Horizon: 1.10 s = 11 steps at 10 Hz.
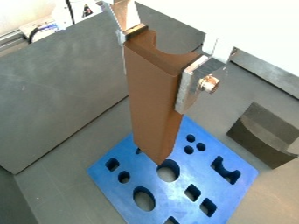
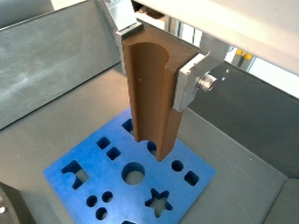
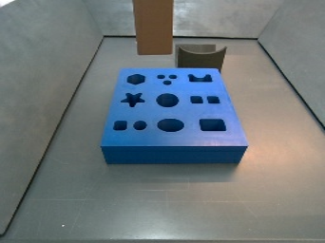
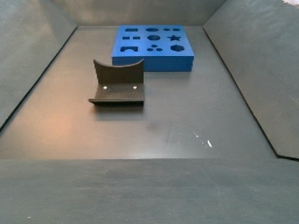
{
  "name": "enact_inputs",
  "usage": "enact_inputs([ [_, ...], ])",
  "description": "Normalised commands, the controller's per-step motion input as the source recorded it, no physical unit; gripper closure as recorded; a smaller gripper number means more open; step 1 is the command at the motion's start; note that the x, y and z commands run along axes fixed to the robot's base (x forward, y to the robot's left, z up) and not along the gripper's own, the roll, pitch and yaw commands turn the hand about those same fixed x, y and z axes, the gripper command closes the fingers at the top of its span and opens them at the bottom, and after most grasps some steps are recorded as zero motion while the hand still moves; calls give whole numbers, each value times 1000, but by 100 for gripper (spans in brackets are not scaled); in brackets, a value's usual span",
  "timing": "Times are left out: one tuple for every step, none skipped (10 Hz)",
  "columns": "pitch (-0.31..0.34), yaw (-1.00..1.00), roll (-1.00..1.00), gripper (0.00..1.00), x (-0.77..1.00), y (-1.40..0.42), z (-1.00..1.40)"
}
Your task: Insert the arch object.
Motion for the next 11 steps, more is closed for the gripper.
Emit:
enact_inputs([
  [-134, 0, 0, 100, -9, 203, -140],
  [0, 0, 129, 100, 509, 274, -271],
  [27, 0, 109, 100, 994, 474, -426],
  [23, -9, 99, 100, 1000, 526, -589],
  [36, 0, 114, 100, 1000, 543, -663],
  [14, 0, 130, 100, 1000, 520, -600],
  [43, 0, 134, 100, 1000, 466, -589],
  [30, -46, 63, 100, 1000, 409, -446],
  [21, -97, 4, 100, 1000, 380, -309],
  [14, -211, -10, 100, 929, 329, -206],
  [0, -266, -13, 100, 723, 300, -200],
])
